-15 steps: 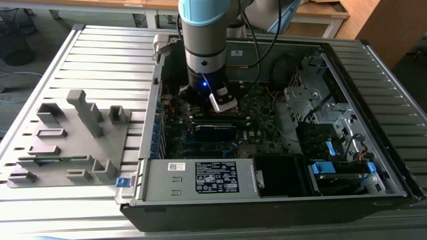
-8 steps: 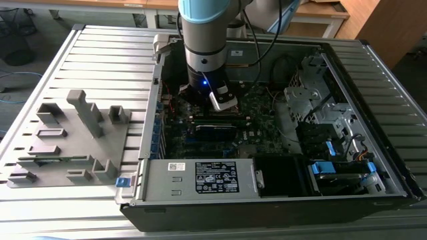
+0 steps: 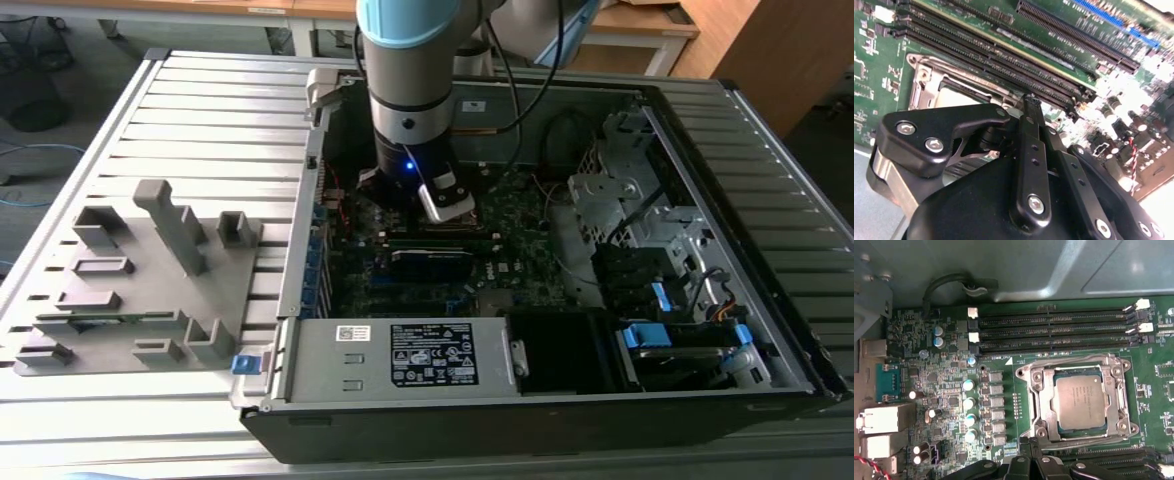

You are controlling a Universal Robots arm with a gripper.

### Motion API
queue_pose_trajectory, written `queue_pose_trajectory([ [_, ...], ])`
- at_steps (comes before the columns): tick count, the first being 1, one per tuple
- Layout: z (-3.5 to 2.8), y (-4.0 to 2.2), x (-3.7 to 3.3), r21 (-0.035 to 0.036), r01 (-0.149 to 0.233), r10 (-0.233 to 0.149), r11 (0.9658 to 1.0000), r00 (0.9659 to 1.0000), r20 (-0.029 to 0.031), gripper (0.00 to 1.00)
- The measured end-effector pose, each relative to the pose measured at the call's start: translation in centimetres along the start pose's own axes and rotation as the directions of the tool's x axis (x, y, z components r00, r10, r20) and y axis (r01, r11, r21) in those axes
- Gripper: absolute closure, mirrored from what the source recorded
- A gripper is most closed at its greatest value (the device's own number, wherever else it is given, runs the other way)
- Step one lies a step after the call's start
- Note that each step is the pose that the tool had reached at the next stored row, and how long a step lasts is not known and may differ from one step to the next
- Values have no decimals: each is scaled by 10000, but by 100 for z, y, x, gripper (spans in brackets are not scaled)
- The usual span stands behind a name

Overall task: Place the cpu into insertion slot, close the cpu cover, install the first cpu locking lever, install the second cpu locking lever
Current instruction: 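Install the second cpu locking lever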

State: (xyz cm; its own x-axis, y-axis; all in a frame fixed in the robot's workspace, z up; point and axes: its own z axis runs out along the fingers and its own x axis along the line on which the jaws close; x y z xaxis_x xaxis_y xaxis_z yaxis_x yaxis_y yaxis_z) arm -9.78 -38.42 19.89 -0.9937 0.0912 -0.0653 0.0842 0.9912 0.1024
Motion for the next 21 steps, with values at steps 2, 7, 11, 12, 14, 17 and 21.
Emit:
queue_pose_trajectory([
  [2, 5, 0, 1, -49, -5, 5, 10000, 10000, -5, 89],
  [7, 18, -8, 6, -143, -11, 11, 9999, 10000, -12, 89],
  [11, 34, -26, 18, -183, -13, 13, 9998, 10000, -10, 89],
  [12, 36, -31, 22, -179, -13, 13, 9998, 10000, -10, 89],
  [14, 40, -39, 26, -181, -12, 12, 9998, 10000, -6, 89],
  [17, 41, -41, 29, -179, -12, 12, 9998, 10000, 0, 89],
  [21, 28, -41, 29, -177, -12, 12, 9998, 10000, 0, 89],
])
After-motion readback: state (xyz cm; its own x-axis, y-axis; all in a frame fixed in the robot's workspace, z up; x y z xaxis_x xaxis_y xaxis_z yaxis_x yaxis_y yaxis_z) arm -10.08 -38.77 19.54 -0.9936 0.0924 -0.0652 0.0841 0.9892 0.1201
